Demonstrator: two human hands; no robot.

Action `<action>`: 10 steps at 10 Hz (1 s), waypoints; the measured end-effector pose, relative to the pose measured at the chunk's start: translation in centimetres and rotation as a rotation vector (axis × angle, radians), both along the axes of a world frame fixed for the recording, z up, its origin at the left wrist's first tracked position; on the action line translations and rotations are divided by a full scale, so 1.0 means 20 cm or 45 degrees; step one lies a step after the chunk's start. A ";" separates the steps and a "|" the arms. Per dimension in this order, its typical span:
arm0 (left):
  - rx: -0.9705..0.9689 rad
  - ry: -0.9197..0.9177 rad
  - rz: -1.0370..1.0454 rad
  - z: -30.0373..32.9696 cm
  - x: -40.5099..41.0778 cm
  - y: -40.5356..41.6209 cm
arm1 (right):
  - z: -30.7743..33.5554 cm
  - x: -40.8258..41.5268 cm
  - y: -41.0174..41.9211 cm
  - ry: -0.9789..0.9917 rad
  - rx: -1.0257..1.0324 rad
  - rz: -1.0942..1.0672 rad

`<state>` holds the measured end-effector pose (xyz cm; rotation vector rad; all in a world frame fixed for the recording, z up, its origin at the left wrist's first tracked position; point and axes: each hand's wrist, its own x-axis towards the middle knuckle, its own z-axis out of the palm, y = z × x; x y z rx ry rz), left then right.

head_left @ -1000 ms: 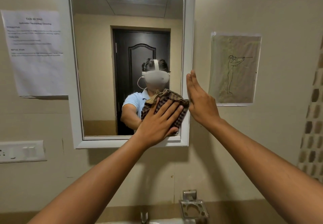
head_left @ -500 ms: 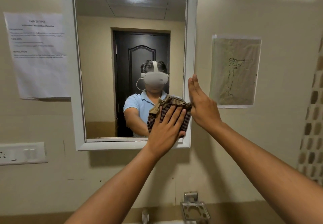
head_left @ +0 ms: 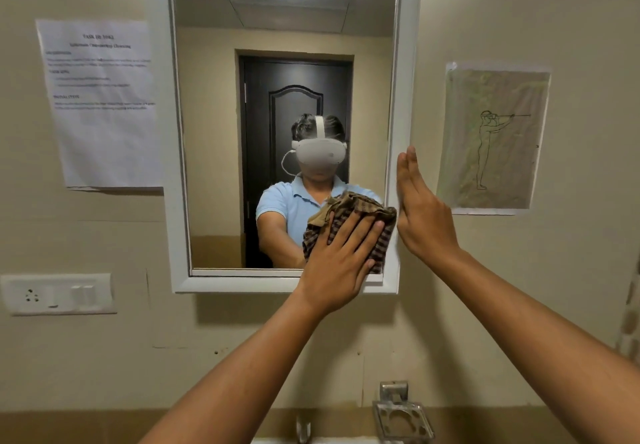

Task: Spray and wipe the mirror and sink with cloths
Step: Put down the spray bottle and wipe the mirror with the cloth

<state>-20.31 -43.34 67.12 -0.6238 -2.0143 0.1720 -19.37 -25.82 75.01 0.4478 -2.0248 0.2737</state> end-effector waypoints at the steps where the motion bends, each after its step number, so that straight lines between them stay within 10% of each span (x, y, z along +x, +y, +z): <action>1: 0.021 0.004 0.029 0.00 0.01 -0.07 | -0.03 -0.01 -0.02 0.004 -0.016 -0.025; 10: 0.166 0.147 0.257 0.56 0.01 -0.95 | -0.02 0.13 -0.24 -0.218 -0.234 -0.067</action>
